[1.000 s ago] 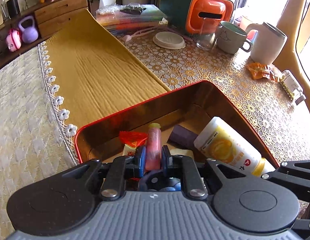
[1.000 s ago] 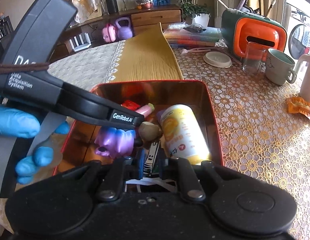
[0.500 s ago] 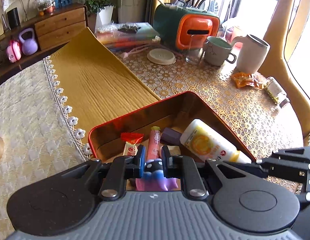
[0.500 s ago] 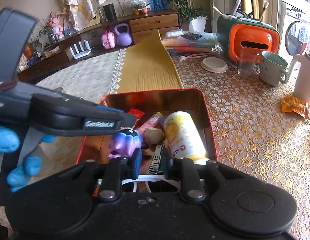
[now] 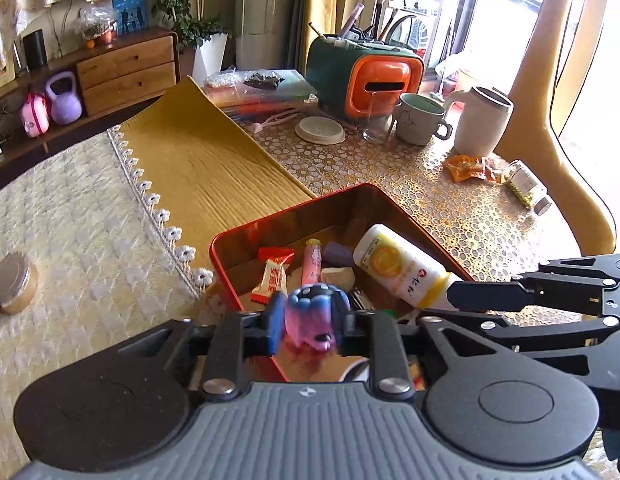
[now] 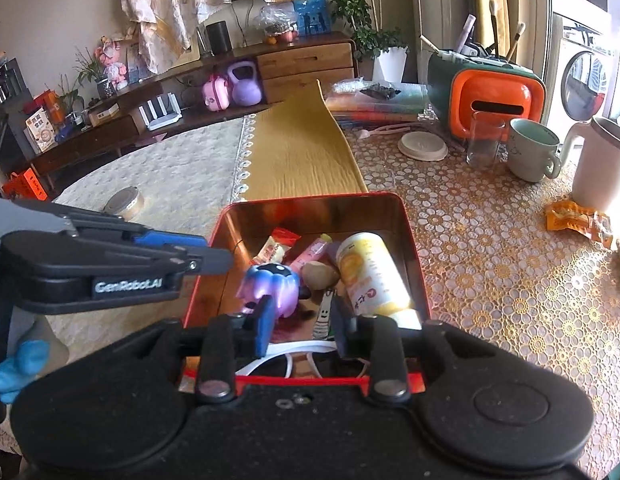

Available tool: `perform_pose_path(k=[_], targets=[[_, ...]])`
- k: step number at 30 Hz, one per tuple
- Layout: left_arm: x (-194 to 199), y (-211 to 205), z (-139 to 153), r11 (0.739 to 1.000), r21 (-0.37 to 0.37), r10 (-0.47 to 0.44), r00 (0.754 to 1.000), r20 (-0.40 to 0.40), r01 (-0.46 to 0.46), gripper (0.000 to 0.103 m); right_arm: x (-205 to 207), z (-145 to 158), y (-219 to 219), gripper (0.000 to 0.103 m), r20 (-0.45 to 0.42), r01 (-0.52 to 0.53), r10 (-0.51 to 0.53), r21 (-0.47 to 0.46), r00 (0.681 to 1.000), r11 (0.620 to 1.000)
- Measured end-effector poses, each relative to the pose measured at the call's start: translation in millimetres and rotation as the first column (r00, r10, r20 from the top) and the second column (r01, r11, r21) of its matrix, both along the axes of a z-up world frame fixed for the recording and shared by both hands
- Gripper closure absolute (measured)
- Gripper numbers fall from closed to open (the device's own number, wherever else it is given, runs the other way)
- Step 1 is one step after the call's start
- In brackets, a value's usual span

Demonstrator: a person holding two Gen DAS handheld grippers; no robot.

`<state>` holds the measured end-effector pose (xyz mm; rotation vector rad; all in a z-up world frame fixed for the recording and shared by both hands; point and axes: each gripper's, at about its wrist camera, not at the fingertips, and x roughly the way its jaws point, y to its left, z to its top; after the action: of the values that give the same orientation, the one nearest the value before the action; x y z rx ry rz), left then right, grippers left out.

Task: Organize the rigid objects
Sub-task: 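Withdraw both tools from the tin toward the small jar and round tin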

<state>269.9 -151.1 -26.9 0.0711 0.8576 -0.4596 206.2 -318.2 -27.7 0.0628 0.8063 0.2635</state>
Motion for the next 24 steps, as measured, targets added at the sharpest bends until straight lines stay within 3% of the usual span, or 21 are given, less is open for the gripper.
perform_pose_path(k=[2,4,9,13,18,24], targets=[[-6.0,8.5,2.0,1.0,-0.023,0.015,1.0,-0.003,-0.015,0.05,-4.1,2.3,2.4,0.068,0.005,-0.007,0.007,-0.004,1.0,1.0],[-13.3,16.1,4.9,0.999,-0.032,0.032,0.999,0.015,-0.032,0.044,-9.4,5.1,4.8,0.064,0.014,-0.017,0.017,-0.006,1.0,1.0],[-31.9,37.4,10.0,0.998,-0.033,0.05,0.998,0.038,-0.049,0.043,-20.7,12.8,13.5,0.047,0.035,-0.046,0.047,-0.021,0.998,0.999],[-48.6,58.0,13.7,0.997,-0.024,0.075,0.994,0.078,-0.073,0.031,-28.8,20.1,22.7,0.036,0.064,-0.069,0.07,-0.027,0.995,0.997],[-62.3,87.7,16.1,0.993,-0.022,0.119,0.988,0.097,-0.117,0.027,-32.3,26.5,36.0,0.018,0.078,-0.099,0.1,-0.018,0.992,0.995],[-75.3,126.7,11.9,0.983,-0.003,0.185,0.974,0.129,-0.186,0.022,-29.3,25.7,58.9,0.007,0.074,-0.144,0.145,-0.02,0.987,0.989]])
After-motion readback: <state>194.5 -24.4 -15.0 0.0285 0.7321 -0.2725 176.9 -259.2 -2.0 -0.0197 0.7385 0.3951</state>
